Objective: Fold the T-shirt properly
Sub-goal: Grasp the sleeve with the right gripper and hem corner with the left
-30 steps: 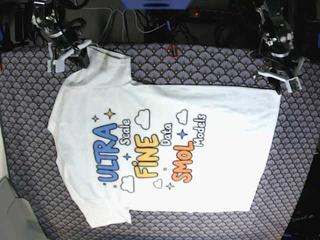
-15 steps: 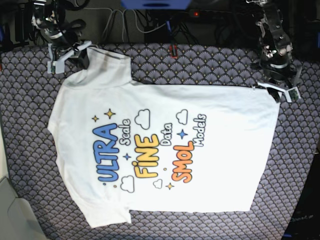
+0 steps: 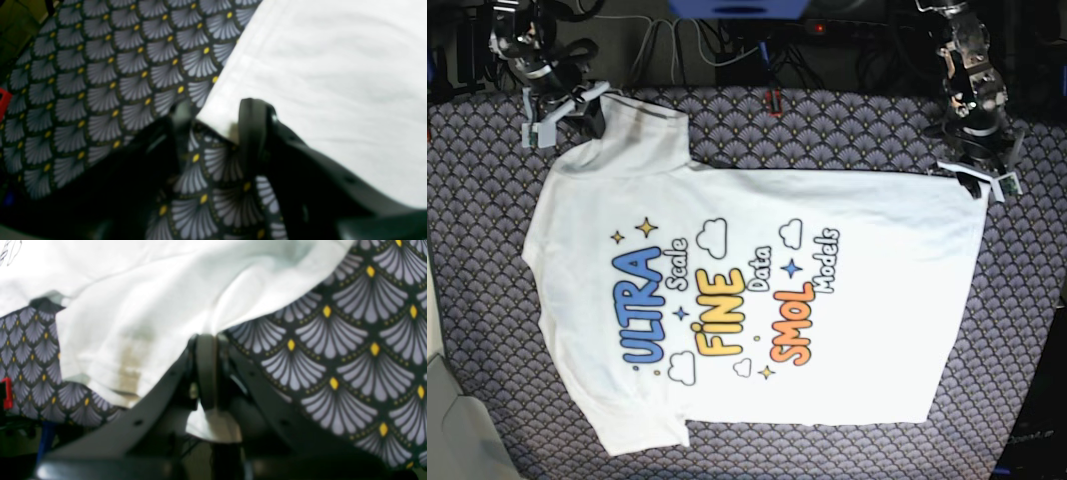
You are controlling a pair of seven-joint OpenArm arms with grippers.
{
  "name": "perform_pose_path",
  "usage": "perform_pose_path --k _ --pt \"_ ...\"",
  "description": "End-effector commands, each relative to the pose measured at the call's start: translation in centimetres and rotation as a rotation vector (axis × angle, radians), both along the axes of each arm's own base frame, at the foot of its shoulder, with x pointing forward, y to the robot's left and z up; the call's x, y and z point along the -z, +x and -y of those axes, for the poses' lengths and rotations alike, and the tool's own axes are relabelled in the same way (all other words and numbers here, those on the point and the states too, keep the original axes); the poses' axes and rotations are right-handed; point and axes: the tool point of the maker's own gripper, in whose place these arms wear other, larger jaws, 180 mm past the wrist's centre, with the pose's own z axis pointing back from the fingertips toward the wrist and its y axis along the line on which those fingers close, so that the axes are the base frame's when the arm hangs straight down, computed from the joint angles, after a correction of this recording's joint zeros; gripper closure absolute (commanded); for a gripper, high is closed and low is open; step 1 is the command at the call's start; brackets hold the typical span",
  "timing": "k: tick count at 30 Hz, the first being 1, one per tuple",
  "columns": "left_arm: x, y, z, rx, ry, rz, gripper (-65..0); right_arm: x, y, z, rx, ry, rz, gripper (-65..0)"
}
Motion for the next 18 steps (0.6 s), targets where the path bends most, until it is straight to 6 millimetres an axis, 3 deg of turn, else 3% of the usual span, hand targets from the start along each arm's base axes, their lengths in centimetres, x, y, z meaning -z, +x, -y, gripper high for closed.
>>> perform_pose_path --k 1,7,12,18 --pt "-1.4 0.8 -0.6 0.0 0.029 0.044 -23.9 2.2 -2.5 0.3 -0.026 -0.043 -0.139 0.0" --pt "-1.6 1.2 -0.6 -0.003 0.027 0.051 -23.9 2.1 -2.5 0.5 -0.026 -0.046 -0.139 0.0" --pt "-0.4 0.2 -1.6 -0.042 0.017 0.024 -23.9 2.1 -2.5 0.5 -0.027 -0.047 -0.139 0.0" --pt "0.5 0.3 -1.7 -0.052 0.0 0.009 -23.9 2.1 -2.5 0.5 -0.027 -0.047 -0.139 0.0"
